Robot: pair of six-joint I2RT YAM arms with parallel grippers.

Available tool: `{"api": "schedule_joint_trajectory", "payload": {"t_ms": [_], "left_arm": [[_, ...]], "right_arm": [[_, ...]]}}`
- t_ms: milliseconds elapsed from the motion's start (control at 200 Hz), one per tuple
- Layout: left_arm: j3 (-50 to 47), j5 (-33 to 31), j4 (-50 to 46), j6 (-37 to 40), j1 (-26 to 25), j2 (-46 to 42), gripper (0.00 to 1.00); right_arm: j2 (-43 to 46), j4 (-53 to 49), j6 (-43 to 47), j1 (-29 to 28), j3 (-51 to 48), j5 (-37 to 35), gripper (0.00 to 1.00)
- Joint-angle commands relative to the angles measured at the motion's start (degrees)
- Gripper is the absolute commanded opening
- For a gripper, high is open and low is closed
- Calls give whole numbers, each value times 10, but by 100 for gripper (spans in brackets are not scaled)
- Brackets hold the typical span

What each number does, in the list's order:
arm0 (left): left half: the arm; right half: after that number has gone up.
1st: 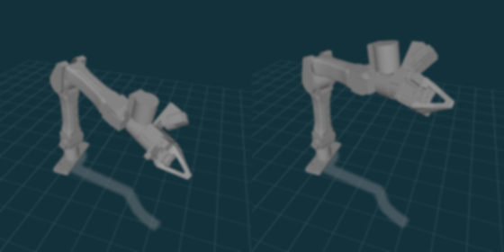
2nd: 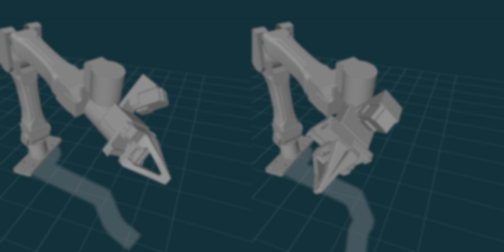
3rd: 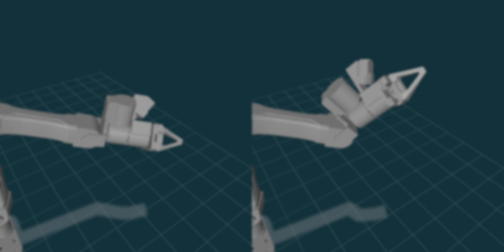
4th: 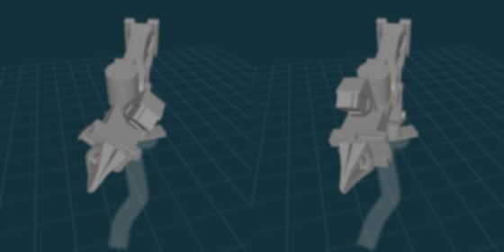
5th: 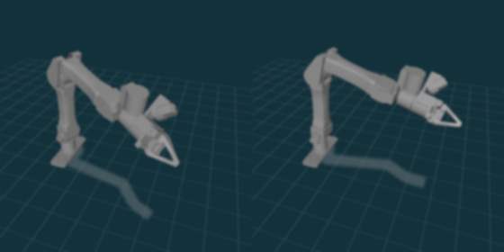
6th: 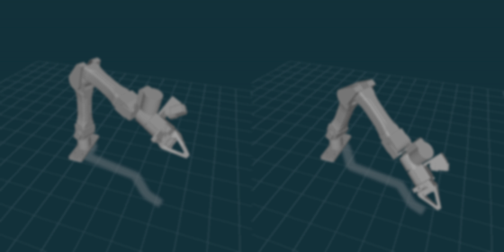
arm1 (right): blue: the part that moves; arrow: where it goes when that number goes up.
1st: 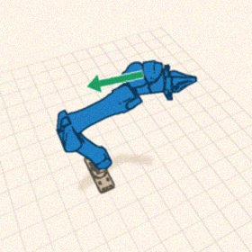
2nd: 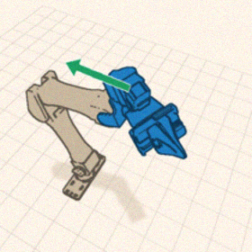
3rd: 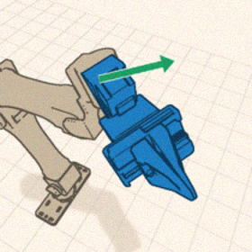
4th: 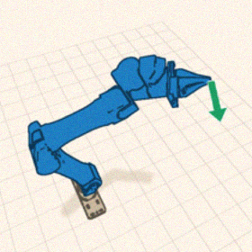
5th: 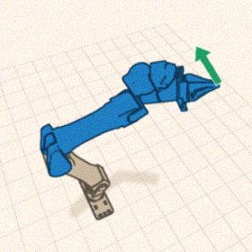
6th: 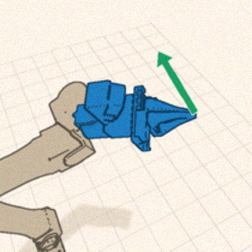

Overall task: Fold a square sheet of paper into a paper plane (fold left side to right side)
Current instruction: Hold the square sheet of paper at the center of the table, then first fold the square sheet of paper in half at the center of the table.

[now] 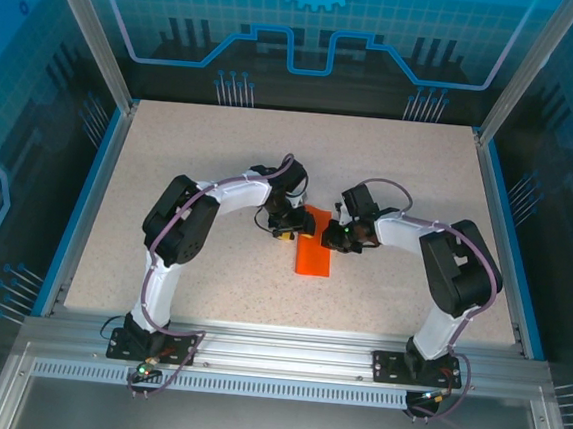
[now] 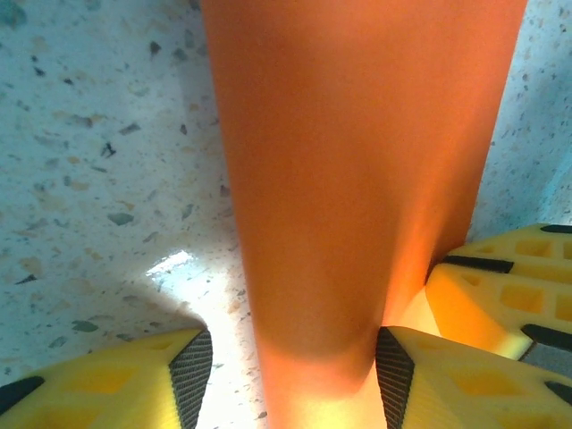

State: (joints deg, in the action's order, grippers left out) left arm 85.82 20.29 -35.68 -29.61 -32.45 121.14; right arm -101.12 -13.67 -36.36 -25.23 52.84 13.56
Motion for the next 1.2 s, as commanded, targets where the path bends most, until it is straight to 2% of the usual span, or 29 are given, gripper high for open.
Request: {"api": "schedule_joint_trajectory", "payload": {"t_ms": [0,185,310,420,540,655,915,1195], "left_arm": [[-30,-25,38,16,-21,-14,57],[-76,-54,87,15,-17,-103,64],[-125,-58,151,8,-17,-145,64],[-160,-17,220,6,-17,-164,53],[-153,47,242,4,-18,-142,37],[-142,75,242,-4,-18,-112,29],[-117,52,186,0,-18,-67,28],[-115,14,146,7,-13,-57,25]], "right_arm": [[-23,-38,10,-7,4,-16,14],[-26,-48,12,-7,2,-25,13],[-27,-52,15,-8,5,-28,14],[-29,-52,15,-8,5,-28,13],[-31,-53,15,-9,7,-28,13],[-31,-57,16,-9,10,-30,13],[-36,-65,18,-10,15,-35,13],[-40,-78,23,-9,19,-40,13]]}}
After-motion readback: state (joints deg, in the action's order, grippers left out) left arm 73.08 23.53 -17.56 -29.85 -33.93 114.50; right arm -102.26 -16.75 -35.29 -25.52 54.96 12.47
